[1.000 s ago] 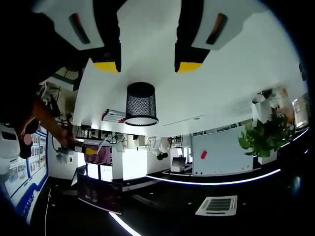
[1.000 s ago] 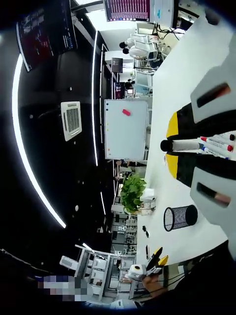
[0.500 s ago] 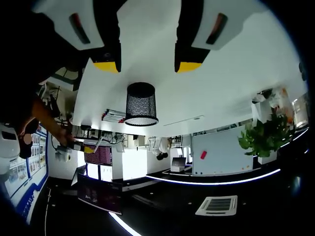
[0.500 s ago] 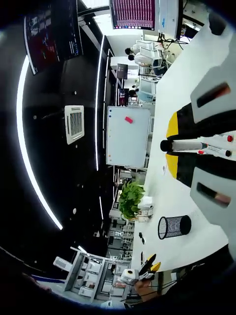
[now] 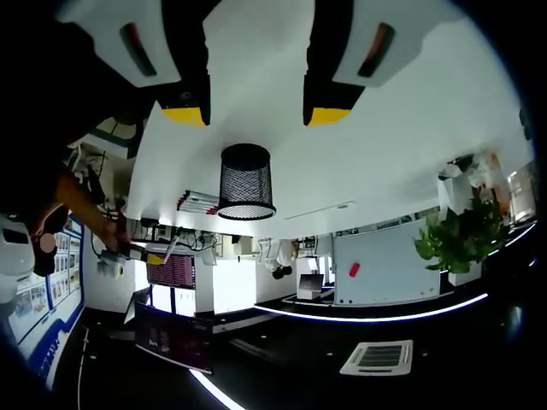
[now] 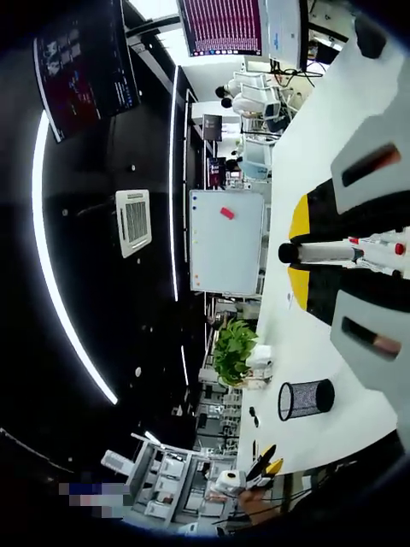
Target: Pick up the whiteboard markers from the pen holder and place them facing the whiteboard neatly
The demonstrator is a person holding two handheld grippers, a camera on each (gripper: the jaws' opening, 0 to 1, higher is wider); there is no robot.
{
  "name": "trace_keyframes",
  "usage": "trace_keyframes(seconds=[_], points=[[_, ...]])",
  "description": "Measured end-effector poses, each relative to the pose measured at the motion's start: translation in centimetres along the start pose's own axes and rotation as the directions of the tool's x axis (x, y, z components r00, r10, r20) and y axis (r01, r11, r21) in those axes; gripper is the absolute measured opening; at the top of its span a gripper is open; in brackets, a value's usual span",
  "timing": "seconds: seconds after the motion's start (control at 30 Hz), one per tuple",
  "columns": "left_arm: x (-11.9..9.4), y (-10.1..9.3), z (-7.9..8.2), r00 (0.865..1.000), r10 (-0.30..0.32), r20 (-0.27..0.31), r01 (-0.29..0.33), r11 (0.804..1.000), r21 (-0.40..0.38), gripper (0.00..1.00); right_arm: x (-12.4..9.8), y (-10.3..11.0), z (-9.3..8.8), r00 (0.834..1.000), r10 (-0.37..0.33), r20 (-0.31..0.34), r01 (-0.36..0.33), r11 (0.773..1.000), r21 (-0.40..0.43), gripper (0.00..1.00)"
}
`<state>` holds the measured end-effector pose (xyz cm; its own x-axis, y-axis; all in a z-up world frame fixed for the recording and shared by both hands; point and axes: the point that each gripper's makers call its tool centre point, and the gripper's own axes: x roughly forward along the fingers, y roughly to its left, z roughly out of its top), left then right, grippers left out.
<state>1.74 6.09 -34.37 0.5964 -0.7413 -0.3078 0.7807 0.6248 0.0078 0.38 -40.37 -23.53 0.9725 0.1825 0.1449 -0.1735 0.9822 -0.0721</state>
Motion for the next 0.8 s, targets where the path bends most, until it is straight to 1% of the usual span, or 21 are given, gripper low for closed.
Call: trace_keyframes(seconds=[0.2,0.27,0.4,0.53,0.8], points=[[0.1,0.0,-0.1,1.0,-0.002,-0.001,0.002,1.0,-0.003,0.45,-0.2,-0.7,-0.3,1.0,-0.01,0.015,0.01,1.0,0.023,0.13],[0.2,0.0,-0.2,1.0,-0.003,-0.004,0.003,1.0,-0.004,0.45,-0.1,-1.0,-0.6,1.0,-0.019,0.002,0.019,0.999,0.037,0.13],[0.3,-0.1,-0.2,1.0,-0.008,-0.004,0.008,1.0,-0.004,0.45,0.0,-1.8,-1.3,0.999,-0.033,-0.002,0.033,0.999,0.036,0.13],[0.2,0.0,-0.1,1.0,-0.004,-0.002,0.004,1.0,-0.004,0.45,0.2,-2.2,-1.8,0.999,-0.038,0.005,0.038,0.999,0.037,0.13],[0.3,0.0,-0.2,1.0,-0.007,-0.005,0.007,1.0,-0.005,0.45,0.2,-2.9,-2.9,0.999,-0.051,-0.006,0.051,0.998,0.046,0.13]])
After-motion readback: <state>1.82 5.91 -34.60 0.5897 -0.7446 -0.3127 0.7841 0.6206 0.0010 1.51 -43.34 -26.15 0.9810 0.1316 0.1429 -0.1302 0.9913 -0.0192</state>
